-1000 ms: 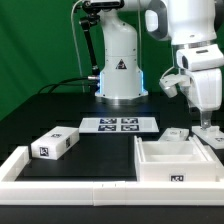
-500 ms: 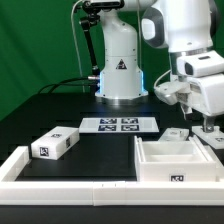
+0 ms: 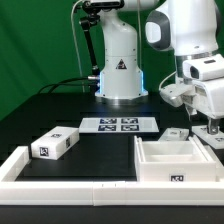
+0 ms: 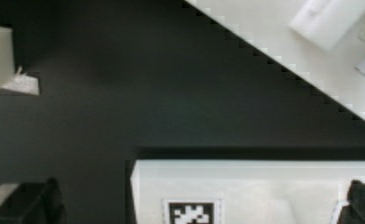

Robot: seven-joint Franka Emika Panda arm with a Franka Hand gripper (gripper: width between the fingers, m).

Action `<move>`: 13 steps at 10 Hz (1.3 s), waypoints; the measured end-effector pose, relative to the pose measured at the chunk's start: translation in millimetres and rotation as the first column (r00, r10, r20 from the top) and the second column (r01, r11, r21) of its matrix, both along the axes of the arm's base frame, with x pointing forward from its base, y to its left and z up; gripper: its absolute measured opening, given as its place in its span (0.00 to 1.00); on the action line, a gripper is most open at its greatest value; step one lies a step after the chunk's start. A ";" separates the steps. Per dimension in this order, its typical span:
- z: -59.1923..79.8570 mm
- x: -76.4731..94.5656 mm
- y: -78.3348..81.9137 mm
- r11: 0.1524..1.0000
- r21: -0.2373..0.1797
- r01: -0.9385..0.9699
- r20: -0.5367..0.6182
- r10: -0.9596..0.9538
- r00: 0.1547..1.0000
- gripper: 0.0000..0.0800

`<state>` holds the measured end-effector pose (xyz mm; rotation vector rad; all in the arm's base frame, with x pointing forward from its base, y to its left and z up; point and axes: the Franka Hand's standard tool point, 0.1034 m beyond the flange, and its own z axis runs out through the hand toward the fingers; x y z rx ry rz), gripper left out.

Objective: Assemble cabinet

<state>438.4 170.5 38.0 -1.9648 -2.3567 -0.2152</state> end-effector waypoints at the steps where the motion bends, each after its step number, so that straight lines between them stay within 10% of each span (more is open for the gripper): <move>1: -1.0 -5.0 7.7 1.000 0.012 -0.012 0.007 0.012 1.000 1.00; 8: -26.3 -31.1 20.7 0.999 0.035 -0.021 -0.057 0.023 0.998 1.00; 11: -26.1 -30.9 21.2 0.999 0.035 -0.013 -0.058 0.015 0.998 0.51; 12: -26.3 -31.1 21.2 0.999 0.035 -0.012 -0.059 0.015 0.998 0.51; 13: -27.1 -31.7 21.3 0.999 0.035 -0.012 -0.061 0.014 0.998 0.25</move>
Offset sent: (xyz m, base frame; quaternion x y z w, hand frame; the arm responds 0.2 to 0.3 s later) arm -0.0191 0.0227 -0.0147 0.0150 0.0404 -0.0486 0.9979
